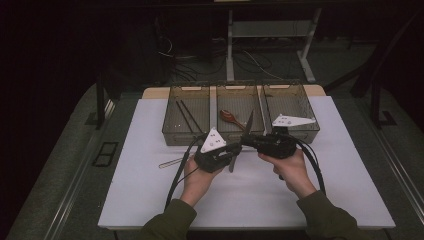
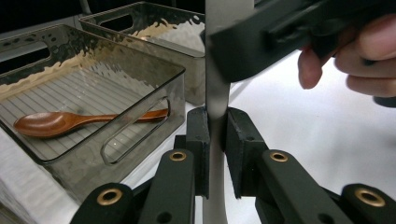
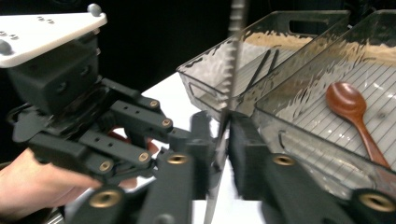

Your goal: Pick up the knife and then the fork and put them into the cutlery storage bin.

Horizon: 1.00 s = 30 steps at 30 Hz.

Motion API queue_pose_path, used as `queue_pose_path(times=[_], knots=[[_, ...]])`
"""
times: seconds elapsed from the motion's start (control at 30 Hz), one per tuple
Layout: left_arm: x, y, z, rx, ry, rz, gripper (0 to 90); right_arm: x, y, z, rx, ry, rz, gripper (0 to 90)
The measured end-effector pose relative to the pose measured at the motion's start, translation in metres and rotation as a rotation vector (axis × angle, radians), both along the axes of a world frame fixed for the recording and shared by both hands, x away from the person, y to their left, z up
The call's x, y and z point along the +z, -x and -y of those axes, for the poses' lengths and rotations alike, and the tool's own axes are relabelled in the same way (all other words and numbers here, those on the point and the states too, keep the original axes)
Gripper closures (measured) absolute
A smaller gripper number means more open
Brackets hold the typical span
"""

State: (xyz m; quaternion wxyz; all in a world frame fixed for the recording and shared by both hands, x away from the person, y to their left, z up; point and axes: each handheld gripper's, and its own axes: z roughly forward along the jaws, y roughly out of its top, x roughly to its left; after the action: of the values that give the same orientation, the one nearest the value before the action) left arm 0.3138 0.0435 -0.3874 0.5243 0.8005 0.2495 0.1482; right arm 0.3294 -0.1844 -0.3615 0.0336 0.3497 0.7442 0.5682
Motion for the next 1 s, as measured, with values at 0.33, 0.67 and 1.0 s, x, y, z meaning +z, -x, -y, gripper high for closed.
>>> queue_pose_path(times=[0.33, 0.67, 1.0], knots=[[-0.003, 0.001, -0.005, -0.014, 0.03, -0.001, 72.1, 0.002, 0.003, 0.003, -0.018, 0.026, 0.041, 88.9], [-0.008, 0.008, -0.043, -0.056, -0.005, 0.001, 48.3, 0.022, 0.001, 0.055, -0.125, 0.103, 0.055, 88.9], [-0.015, 0.016, -0.078, -0.055, -0.002, -0.04, 39.4, 0.057, -0.014, 0.106, -0.256, 0.148, 0.086, 88.9]])
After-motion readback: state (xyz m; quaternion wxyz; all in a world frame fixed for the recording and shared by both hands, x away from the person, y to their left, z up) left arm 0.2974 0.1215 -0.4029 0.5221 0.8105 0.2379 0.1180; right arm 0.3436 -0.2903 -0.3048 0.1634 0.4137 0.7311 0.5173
